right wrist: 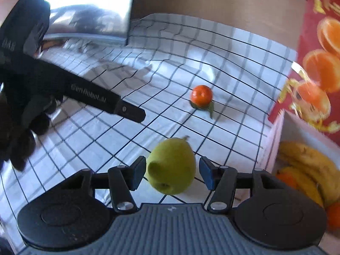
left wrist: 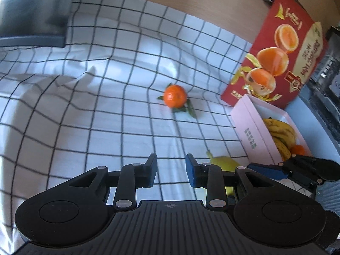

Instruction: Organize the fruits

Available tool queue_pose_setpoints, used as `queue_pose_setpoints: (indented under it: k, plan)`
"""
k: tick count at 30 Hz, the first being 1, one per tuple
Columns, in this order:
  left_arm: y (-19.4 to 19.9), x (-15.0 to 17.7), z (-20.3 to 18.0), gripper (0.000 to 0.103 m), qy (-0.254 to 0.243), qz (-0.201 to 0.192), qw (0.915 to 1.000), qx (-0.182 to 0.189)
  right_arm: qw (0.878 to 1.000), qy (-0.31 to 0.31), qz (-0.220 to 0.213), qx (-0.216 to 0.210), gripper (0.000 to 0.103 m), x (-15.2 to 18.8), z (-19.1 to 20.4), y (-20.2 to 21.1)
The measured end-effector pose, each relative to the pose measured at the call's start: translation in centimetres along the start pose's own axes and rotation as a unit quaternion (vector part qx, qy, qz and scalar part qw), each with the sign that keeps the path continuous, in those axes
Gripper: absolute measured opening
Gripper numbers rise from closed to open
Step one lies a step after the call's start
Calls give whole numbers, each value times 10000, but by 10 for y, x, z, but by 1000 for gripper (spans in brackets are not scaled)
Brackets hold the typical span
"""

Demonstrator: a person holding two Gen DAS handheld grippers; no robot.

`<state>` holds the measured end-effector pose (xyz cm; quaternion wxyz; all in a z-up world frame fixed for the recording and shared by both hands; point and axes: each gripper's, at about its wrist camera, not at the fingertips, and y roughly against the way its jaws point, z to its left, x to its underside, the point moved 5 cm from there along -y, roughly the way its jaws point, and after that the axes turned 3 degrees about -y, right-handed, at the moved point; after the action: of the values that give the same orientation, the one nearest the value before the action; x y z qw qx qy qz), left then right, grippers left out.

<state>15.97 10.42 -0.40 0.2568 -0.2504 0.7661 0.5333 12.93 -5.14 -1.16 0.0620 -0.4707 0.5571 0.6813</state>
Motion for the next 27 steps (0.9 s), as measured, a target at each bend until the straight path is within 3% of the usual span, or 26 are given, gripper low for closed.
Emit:
queue_pose_setpoints:
  k: [4, 10, 15, 21, 27]
  plan:
    - [3, 2, 0, 33, -54, 55, 9996, -267, 9999, 69, 124, -84, 58, -7, 3, -8]
    - [5, 3, -2, 33, -122, 87, 9993, -336, 9960, -721, 99, -523, 58, -26, -9, -15]
    - [2, -1, 0, 33, -16, 90, 9995, -304, 9934, -1115, -13, -277, 58, -29, -27, -29]
    - [-14, -36, 5, 33, 70, -16, 9996, -289, 9851, -1605, -28, -612, 58, -12, -37, -25]
    - [-66, -85, -8, 33, -88, 206, 9997, -66, 9805, -1814, -89, -745, 58, 4, -34, -9]
